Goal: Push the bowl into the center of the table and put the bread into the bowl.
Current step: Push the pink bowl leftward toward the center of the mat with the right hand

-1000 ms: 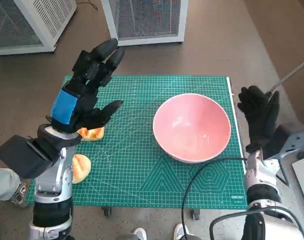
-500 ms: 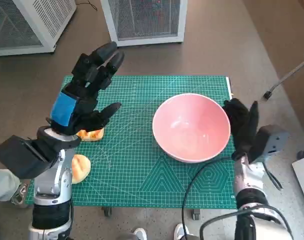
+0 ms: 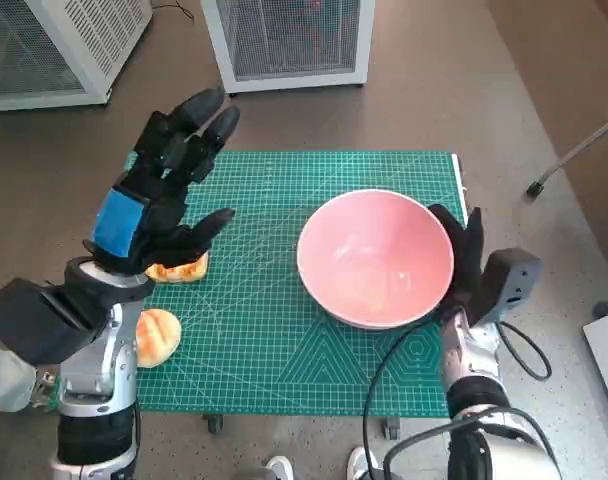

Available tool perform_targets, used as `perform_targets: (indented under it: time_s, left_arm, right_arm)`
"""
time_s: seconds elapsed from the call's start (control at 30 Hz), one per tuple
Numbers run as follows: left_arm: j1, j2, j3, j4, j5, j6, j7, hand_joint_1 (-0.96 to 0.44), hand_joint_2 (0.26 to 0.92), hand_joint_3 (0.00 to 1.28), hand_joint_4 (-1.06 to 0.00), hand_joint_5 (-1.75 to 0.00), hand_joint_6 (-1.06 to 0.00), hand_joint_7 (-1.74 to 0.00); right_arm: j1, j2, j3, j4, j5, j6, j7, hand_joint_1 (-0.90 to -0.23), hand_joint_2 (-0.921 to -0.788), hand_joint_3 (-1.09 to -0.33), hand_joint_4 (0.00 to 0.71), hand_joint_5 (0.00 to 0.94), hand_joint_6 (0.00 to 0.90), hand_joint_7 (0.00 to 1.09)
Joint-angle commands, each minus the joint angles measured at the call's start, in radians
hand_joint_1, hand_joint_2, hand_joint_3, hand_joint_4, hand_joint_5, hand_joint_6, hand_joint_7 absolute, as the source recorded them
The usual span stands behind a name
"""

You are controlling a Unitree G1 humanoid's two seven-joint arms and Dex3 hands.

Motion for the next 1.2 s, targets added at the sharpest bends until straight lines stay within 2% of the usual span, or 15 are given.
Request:
perform_targets:
  time_s: [0.03, 0.27, 0.67, 0.93, 1.2]
  left_arm:
    - [0.016, 0.015, 0.011, -0.023, 0.000, 0.005, 0.004, -0.58, 0.921, 0.32, -0.21, 0.00, -0.01, -0.53]
    - [0.034, 0.021, 0.018, -0.047, 0.002, 0.018, 0.012, -0.59, 0.921, 0.32, -0.22, 0.00, -0.02, -0.53]
    - [0.063, 0.029, 0.027, -0.096, 0.001, 0.050, 0.028, -0.60, 0.921, 0.31, -0.22, 0.00, -0.02, -0.53]
    - [0.078, 0.032, 0.033, -0.112, 0.004, 0.054, 0.035, -0.61, 0.921, 0.31, -0.22, 0.00, -0.02, -0.53]
    - [0.090, 0.029, 0.034, -0.121, 0.006, 0.051, 0.042, -0.59, 0.921, 0.31, -0.22, 0.00, -0.02, -0.52]
  right_arm:
    - [-0.010, 0.034, -0.010, 0.008, 0.010, 0.019, 0.013, -0.486, -0.921, -0.544, 0.433, 0.014, 0.670, 0.05]
    - [-0.036, 0.066, -0.016, 0.010, 0.013, 0.024, 0.011, -0.485, -0.921, -0.540, 0.421, 0.005, 0.687, 0.05]
    - [-0.076, 0.114, -0.025, 0.011, 0.017, 0.035, 0.004, -0.498, -0.921, -0.519, 0.457, 0.014, 0.724, 0.06]
    - [-0.093, 0.125, -0.014, 0.012, 0.000, 0.042, -0.002, -0.496, -0.921, -0.504, 0.473, 0.015, 0.713, 0.05]
    - [-0.108, 0.129, -0.002, 0.013, -0.012, 0.052, -0.009, -0.507, -0.921, -0.530, 0.466, 0.005, 0.692, 0.04]
